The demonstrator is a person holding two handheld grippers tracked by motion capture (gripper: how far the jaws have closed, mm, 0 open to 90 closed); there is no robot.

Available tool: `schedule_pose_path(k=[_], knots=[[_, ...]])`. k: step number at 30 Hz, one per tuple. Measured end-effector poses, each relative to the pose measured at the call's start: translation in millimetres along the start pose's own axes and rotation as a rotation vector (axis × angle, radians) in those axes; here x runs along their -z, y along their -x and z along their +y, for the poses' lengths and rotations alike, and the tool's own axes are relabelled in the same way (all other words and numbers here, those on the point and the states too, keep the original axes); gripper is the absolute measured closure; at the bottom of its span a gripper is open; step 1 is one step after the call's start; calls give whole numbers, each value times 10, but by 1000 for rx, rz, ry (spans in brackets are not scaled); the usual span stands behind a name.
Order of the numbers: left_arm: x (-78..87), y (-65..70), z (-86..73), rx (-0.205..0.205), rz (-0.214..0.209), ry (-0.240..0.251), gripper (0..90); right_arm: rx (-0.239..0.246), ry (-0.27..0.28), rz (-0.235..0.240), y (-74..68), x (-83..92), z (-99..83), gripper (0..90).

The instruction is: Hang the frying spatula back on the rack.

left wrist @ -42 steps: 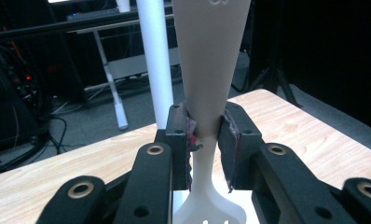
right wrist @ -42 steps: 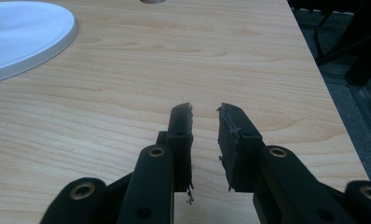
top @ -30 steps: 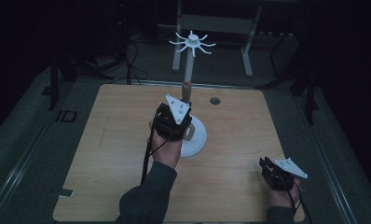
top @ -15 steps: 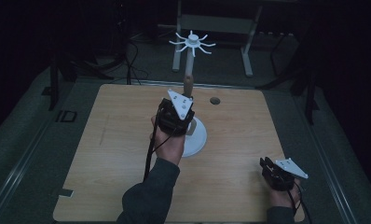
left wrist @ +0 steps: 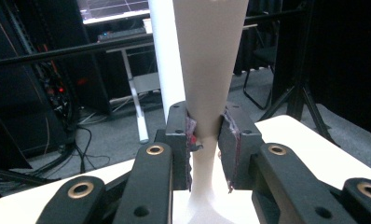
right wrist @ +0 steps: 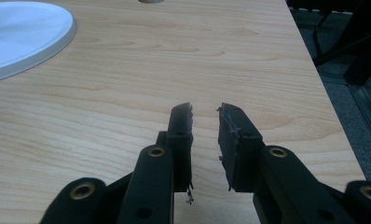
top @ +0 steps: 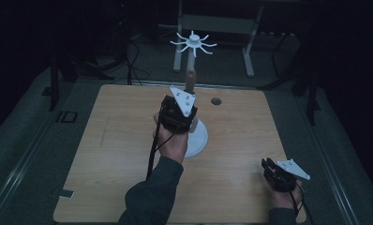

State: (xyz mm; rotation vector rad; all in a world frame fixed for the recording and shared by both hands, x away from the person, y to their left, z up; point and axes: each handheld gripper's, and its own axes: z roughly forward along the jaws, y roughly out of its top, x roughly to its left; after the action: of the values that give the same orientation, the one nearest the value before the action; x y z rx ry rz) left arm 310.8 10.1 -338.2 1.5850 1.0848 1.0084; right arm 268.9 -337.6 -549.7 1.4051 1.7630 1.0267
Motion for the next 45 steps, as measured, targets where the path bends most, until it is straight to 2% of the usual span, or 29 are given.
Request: schedule_pose_path(k=[26, 36, 45], knots=[[-75, 72, 177, -15, 58, 15, 746, -2, 2, -4, 10, 13, -7, 743], [-153, 52, 222, -22, 89, -14, 747, -4, 1, -4, 15, 16, -11, 742], [-239, 10, 208, -19, 94, -52, 746, -7, 2, -6, 19, 21, -12, 742]])
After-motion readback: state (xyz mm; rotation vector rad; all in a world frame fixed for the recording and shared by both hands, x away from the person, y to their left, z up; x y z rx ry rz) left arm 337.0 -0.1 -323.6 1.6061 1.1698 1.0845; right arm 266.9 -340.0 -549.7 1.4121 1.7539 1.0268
